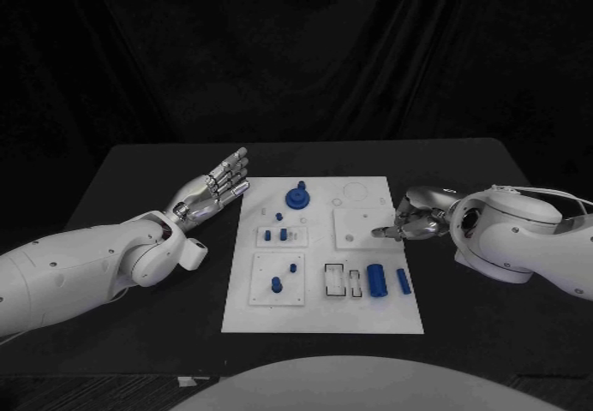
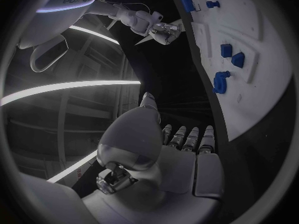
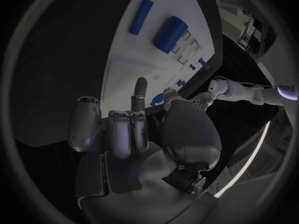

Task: Assemble the parts on the task board

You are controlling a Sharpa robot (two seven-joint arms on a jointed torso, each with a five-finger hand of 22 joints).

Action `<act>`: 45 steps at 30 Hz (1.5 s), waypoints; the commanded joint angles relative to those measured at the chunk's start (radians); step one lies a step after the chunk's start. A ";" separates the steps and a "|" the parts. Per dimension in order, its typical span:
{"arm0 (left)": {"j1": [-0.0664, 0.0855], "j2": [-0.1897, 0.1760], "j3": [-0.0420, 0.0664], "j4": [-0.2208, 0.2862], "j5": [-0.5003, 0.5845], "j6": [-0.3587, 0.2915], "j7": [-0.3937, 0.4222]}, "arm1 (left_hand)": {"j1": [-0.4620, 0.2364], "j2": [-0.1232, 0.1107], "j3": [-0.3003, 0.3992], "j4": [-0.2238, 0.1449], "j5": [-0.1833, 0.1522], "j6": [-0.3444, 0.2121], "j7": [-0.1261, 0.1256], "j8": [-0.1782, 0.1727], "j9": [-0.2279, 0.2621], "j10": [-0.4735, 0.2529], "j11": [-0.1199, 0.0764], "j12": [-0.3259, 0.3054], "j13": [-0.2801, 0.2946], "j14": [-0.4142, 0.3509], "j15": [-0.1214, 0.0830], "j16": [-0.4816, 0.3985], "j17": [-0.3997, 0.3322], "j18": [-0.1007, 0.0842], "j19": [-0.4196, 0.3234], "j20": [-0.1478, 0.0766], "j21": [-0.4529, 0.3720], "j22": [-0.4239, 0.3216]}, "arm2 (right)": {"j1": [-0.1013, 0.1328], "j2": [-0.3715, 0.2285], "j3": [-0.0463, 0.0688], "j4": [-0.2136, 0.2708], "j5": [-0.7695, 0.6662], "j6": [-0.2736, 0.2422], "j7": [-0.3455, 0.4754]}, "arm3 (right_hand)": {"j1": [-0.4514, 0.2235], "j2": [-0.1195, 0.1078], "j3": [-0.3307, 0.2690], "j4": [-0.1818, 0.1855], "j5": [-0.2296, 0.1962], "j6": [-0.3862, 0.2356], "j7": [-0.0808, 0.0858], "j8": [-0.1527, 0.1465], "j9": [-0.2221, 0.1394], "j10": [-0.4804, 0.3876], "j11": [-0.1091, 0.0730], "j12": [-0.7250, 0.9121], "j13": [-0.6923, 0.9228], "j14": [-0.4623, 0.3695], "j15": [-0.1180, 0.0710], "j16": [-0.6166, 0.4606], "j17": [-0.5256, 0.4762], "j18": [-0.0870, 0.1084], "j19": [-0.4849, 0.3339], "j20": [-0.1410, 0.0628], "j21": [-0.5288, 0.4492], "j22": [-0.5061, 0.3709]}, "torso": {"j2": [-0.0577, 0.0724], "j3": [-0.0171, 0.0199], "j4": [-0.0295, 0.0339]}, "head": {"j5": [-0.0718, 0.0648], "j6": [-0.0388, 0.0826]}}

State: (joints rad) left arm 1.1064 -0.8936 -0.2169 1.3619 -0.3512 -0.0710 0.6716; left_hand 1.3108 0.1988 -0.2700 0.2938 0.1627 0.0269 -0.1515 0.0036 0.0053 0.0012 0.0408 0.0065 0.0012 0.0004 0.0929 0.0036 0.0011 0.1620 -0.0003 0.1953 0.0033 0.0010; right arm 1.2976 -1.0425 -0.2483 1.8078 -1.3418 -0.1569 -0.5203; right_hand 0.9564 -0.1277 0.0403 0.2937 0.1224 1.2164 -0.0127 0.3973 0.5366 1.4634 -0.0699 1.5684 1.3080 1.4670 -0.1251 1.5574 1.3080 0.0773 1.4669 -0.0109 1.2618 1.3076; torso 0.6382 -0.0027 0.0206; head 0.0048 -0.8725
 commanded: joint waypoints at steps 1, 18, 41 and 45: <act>-0.005 0.003 0.001 -0.002 -0.012 0.015 0.021 | 0.004 0.010 0.001 -0.003 0.008 -0.001 0.011 0.003 0.001 0.000 0.006 -0.005 0.000 0.000 0.006 -0.004 -0.001 0.012 0.000 0.007 -0.003 -0.001 | -0.004 0.006 0.000 0.007 -0.005 0.117 -0.090 | -0.013 -0.006 0.008 0.001 -0.015 0.000 0.000 -0.019 -0.004 0.107 -0.005 0.002 0.263 0.102 -0.007 0.009 0.256 -0.020 0.027 -0.007 0.027 0.190 | 0.000 0.0001 0.0012 | -0.005 0.000; -0.015 0.001 0.001 -0.004 -0.012 0.030 0.018 | 0.016 0.016 -0.001 -0.003 0.028 0.014 0.035 0.005 0.004 0.002 0.021 -0.003 0.001 0.000 0.012 -0.004 -0.001 0.012 0.000 0.012 -0.003 -0.001 | -0.033 0.038 0.001 0.033 -0.006 0.216 -0.130 | -0.044 0.003 0.012 0.001 -0.040 0.018 0.009 -0.089 -0.039 0.107 0.003 0.002 0.263 0.103 -0.004 0.010 0.256 -0.029 0.036 -0.006 0.084 0.201 | 0.001 -0.0014 0.0015 | 0.007 0.000; -0.017 0.005 0.001 -0.008 -0.012 0.046 0.009 | 0.055 0.033 0.006 -0.003 0.112 0.027 0.056 0.008 0.006 0.003 0.038 -0.002 0.001 0.000 0.023 -0.004 -0.001 0.013 0.001 0.026 -0.003 0.000 | -0.065 0.079 0.001 0.013 -0.006 0.233 -0.123 | -0.070 0.004 0.008 0.000 -0.065 0.023 0.012 -0.123 -0.054 0.107 0.004 0.002 0.263 0.099 0.002 0.000 0.239 -0.025 0.027 -0.002 0.070 0.195 | 0.000 -0.0007 0.0014 | 0.010 0.000; -0.017 0.004 0.001 -0.007 -0.012 0.047 0.007 | 0.058 0.034 0.006 -0.003 0.118 0.029 0.059 0.008 0.006 0.003 0.039 -0.002 0.001 0.000 0.025 -0.004 -0.001 0.013 0.001 0.028 -0.002 0.001 | -0.070 0.086 0.001 0.006 -0.006 0.250 -0.123 | -0.043 0.011 0.017 -0.004 -0.053 0.021 0.014 -0.138 -0.059 0.107 0.006 0.002 0.263 0.097 0.005 -0.007 0.228 -0.024 0.024 0.001 0.068 0.194 | 0.000 -0.0007 0.0010 | 0.011 0.000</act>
State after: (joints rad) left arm 1.0910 -0.8902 -0.2168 1.3531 -0.3628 -0.0380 0.6686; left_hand 1.3620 0.2332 -0.2670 0.2908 0.2770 0.0559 -0.1011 0.0077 0.0108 0.0052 0.0735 0.0065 0.0019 -0.0001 0.1080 0.0036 0.0009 0.1621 0.0012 0.2181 0.0033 0.0015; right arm 1.2313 -0.9575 -0.2479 1.8154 -1.3429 0.0640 -0.6283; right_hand 0.9025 -0.1189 0.0513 0.2887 0.0664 1.2361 -0.0002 0.2614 0.4781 1.4632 -0.0698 1.5683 1.3075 1.4669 -0.1252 1.5563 1.3077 0.0619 1.4669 -0.0108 1.3341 1.3073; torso 0.6381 -0.0034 0.0217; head 0.0140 -0.8725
